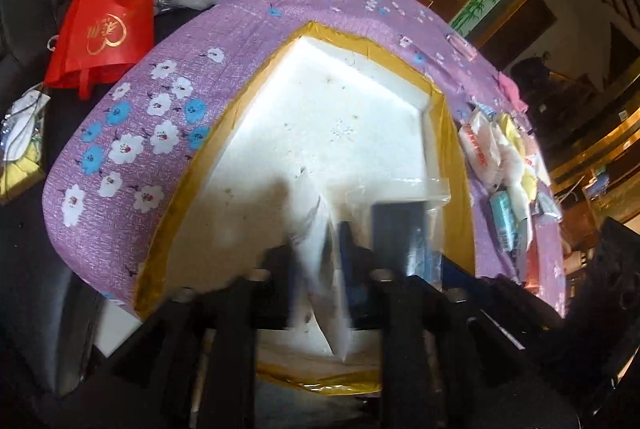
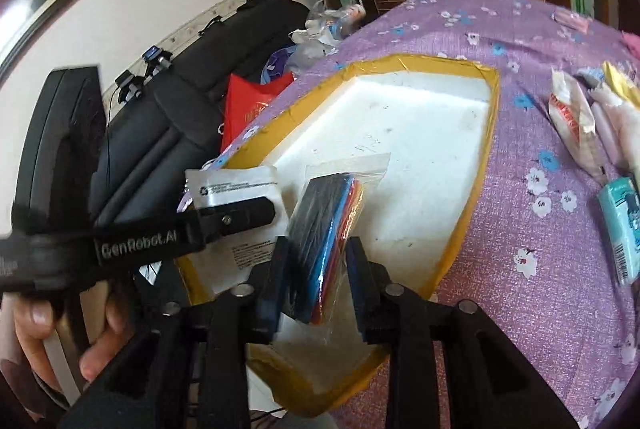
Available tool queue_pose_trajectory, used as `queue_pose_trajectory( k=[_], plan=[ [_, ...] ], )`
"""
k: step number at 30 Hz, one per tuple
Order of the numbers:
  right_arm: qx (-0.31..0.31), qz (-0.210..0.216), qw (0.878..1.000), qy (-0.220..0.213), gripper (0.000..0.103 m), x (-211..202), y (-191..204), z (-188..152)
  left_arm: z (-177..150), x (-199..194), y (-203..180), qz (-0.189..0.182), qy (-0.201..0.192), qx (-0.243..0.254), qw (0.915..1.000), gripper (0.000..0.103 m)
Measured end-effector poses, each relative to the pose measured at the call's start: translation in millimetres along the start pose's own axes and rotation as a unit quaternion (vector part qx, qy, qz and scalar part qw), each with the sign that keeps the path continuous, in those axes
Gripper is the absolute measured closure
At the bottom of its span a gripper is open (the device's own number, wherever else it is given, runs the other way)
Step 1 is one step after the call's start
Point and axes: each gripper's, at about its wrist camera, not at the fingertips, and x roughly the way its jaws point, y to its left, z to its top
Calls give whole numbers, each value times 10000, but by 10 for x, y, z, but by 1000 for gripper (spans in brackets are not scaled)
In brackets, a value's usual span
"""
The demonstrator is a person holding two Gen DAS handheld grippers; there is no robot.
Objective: Organize soft objects
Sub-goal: 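Carry both items over the yellow-rimmed white box and open both tools, then grasp the red packet with right tool while left grasps another white paper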
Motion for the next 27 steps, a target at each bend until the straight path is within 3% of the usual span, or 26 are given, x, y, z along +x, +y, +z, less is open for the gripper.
queue_pose_trajectory(
  k=[1, 2, 4, 6, 8, 10, 12, 15, 19, 23, 24, 27],
  plan=[
    [2, 12, 10000, -70, 64, -42, -5, -18, 1, -25, -7, 155, -72, 39, 9998, 53],
    [-19, 70, 9998, -166, 56, -96, -21, -30, 0, -48, -23, 331, -135, 108, 9993, 49],
    [2, 82, 9995, -312, 48, -193, -41, -57, -8, -119, -86, 723, -282, 269, 9966, 49],
    [90, 176, 9991, -387, 48, -289, -96, -87, -34, -196, -178, 1090, -431, 461, 9920, 49],
    [179, 227, 9985, -469, 48, -393, -178, -125, -78, -229, -315, 1626, -621, 791, 9816, 49],
    [276, 238, 9978, -561, 47, -464, -269, -152, -154, -191, -503, 2274, -625, 1363, 9622, 49],
    [473, 267, 9968, -584, 47, -562, -426, -219, -225, -191, -646, 2511, -595, 1679, 9514, 49],
    [809, 295, 9941, -663, 47, -753, -687, -326, -327, -330, -898, 2294, -661, 1992, 9504, 49],
    [974, 80, 9914, -871, 46, -1059, -976, -473, -401, -445, -1225, 1460, -643, 2183, 9628, 49],
    [1376, -210, 9842, -1095, 46, -1354, -1329, -564, -445, -279, -1558, 375, -174, 2106, 9767, 49],
    [1455, -348, 9824, -1117, 46, -1431, -1433, -575, -461, -184, -1674, 100, -7, 2104, 9776, 49],
    [1651, -930, 9754, -1126, 46, -1603, -1716, -615, -494, 93, -2036, -258, 283, 2230, 9741, 49]
  ],
)
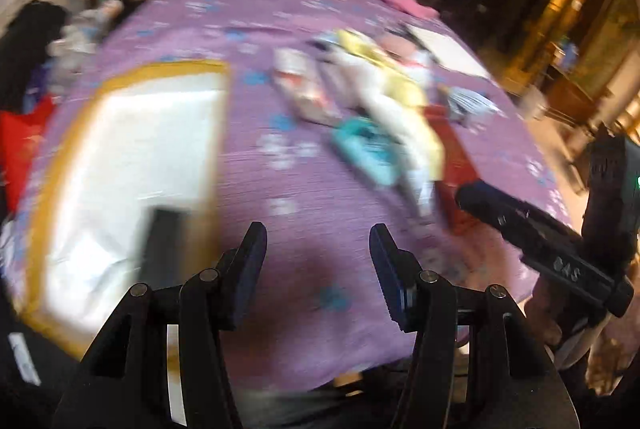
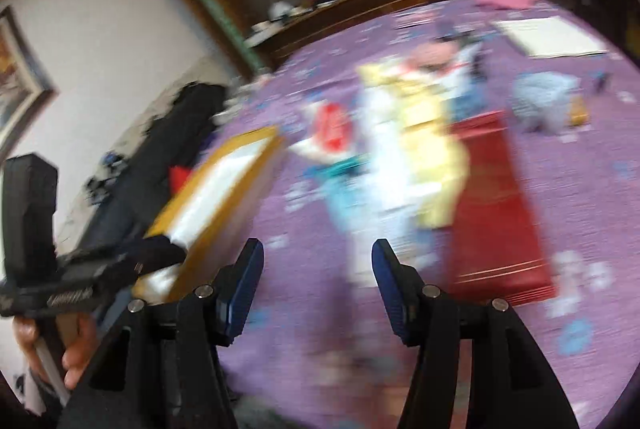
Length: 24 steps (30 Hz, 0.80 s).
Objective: Organize soft objects
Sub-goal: 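Grasp the red packet with right tool while left grasps another white paper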
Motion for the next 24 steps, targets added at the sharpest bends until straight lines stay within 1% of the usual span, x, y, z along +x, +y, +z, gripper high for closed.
queue_pose_trajectory(
  k=[1, 3, 5, 7, 9, 10, 11, 12, 13, 14, 17, 19, 22, 24],
  plan=[
    [96, -180, 9998, -13, 46, -28, -110, 28, 55, 116, -102, -134, 73, -36, 9999, 50],
    [298, -374, 9989, -16, 46, -52, -312, 65, 114, 286, -263, -404, 100, -39, 9991, 50],
    [403, -532, 9978, 21, 46, -9, -465, 83, 184, 485, -382, -424, 204, -25, 9989, 51],
    [389, -693, 9968, 118, 46, 85, -531, 94, 267, 620, -485, -505, 295, 2, 9983, 56],
    [386, -754, 9961, 261, 46, 187, -583, 101, 303, 703, -576, -792, 319, 53, 9963, 57],
    [345, -790, 9958, 317, 46, 233, -580, 107, 327, 740, -612, -818, 270, 94, 9962, 57],
    [303, -845, 9953, 352, 46, 243, -615, 113, 338, 794, -617, -706, 270, 141, 9970, 67],
    [263, -950, 9943, 395, 46, 283, -613, 117, 361, 867, -627, -558, 384, 188, 9975, 78],
    [253, -1019, 9935, 432, 46, 298, -639, 111, 378, 956, -626, -446, 588, 196, 9971, 93],
    [236, -1078, 9928, 467, 45, 321, -636, 99, 365, 1014, -643, -477, 643, 184, 9966, 93],
    [164, -1165, 9920, 466, 41, 355, -604, 100, 346, 970, -580, -720, 602, 63, 9956, 96],
    [109, -1229, 9912, 488, 38, 378, -589, 113, 332, 916, -491, -899, 589, -130, 9941, 98],
    [-53, -1408, 9886, 532, 32, 435, -513, 110, 310, 742, -365, -1017, 483, -290, 9932, 99],
    [-285, -1679, 9838, 559, 31, 489, -429, 86, 283, 636, -319, -1021, 380, -317, 9935, 99]
  ],
)
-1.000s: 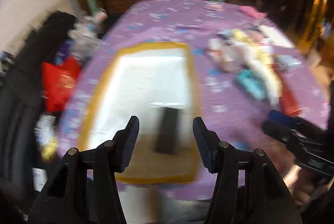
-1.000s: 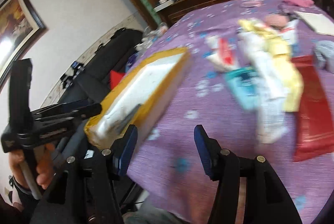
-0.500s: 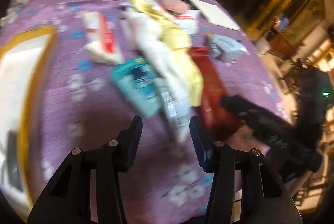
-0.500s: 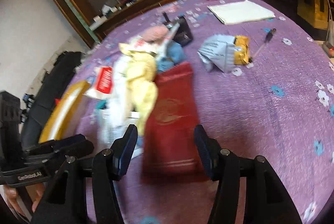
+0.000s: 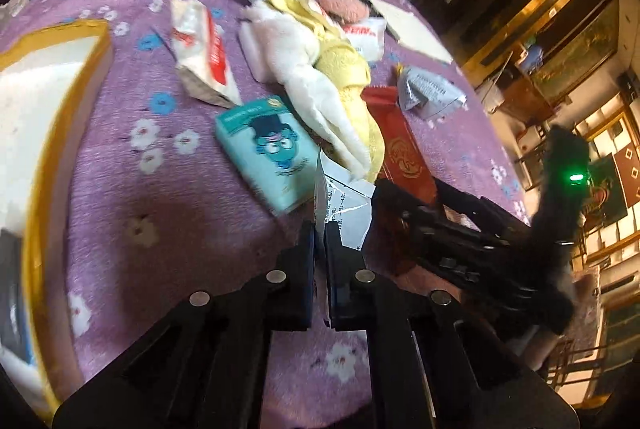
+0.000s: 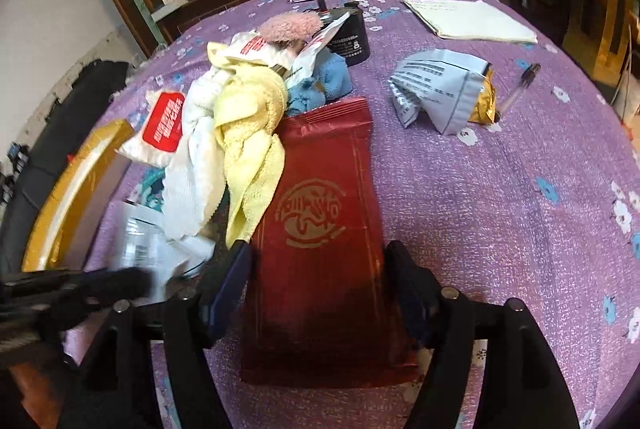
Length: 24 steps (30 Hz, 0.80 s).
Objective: Organize soft objects
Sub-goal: 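Grasp the red packet with right tool while left grasps another white paper, then carry red packet and paper into the yellow-rimmed box and release both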
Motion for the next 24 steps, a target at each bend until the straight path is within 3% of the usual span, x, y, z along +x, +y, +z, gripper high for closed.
queue_pose_trajectory(
  k=[4, 8, 11, 17, 19, 24],
  plan=[
    [-443, -619, 9971, 61, 34, 45, 157, -44, -163, -121, 94, -12, -78, -93, 9999, 99],
    [-306, -614, 9976, -44, 46, -60, 67, -116, -250, -141, 178, -31, -87, -230, 9997, 99],
    [351, -379, 9986, -90, 55, -200, -148, -127, -317, -224, 222, -121, -132, -289, 9994, 99],
    [1402, 199, 9895, -279, 61, -408, -456, -216, -387, -397, 218, -242, -282, -396, 9985, 99],
    [1478, 248, 9872, -547, 61, -584, -424, -274, -409, -496, 210, -277, -404, -377, 9981, 99],
    [1519, 973, 9775, -1090, 61, -918, -268, -294, -411, -750, 275, -195, -644, -434, 9968, 99]
  ],
)
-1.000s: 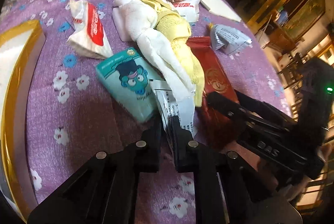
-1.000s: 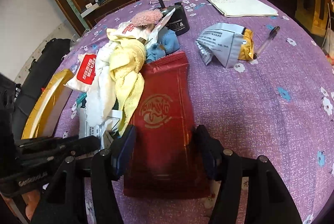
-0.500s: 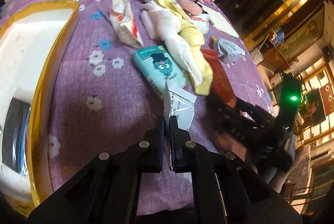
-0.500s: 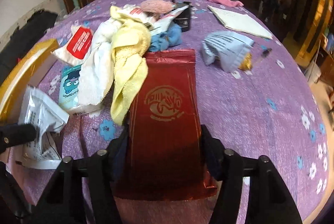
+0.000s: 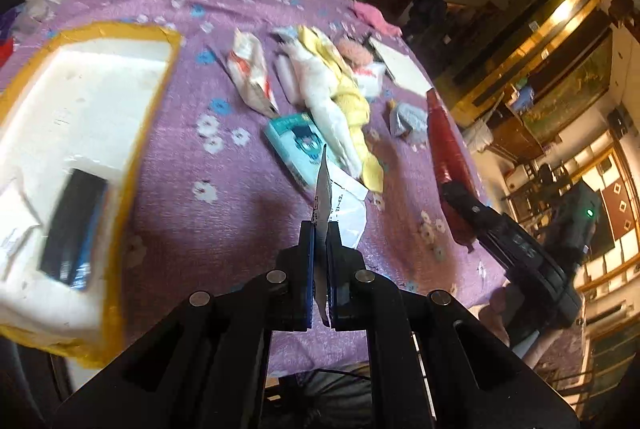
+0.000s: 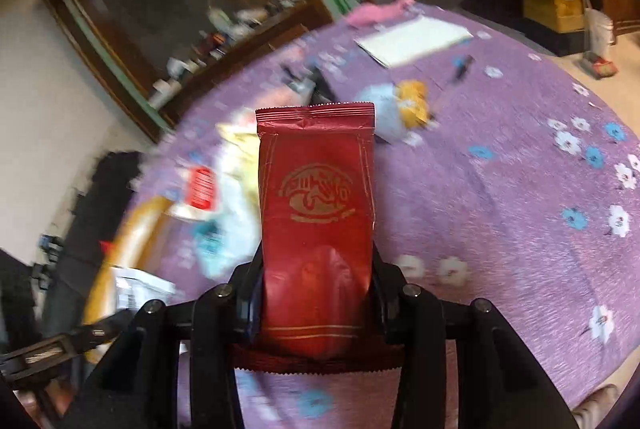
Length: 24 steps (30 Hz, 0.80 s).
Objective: Organize soft objects
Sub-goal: 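Carry red packet and paper into the yellow-rimmed box and release both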
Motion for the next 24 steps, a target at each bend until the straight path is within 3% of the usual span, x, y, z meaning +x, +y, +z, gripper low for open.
queue_pose_trajectory(
  k=[4, 10, 19, 24],
  plan=[
    [-293, 642, 9975, 76, 61, -20, 337, -24, 29, -270, 128, 215, -320, -59, 9992, 99],
    [-755, 1280, 9869, 627, 61, 321, 873, -159, 119, -655, 538, 435, -656, -448, 9959, 99],
    [-1335, 1675, 9695, 1189, 61, 902, 1652, -215, 387, -970, 1421, 999, -1136, -1120, 9821, 99],
    [-1473, 1655, 9635, 1504, 61, 1311, 2125, -275, 476, -717, 1870, 1188, -843, -1356, 9800, 99]
  ],
)
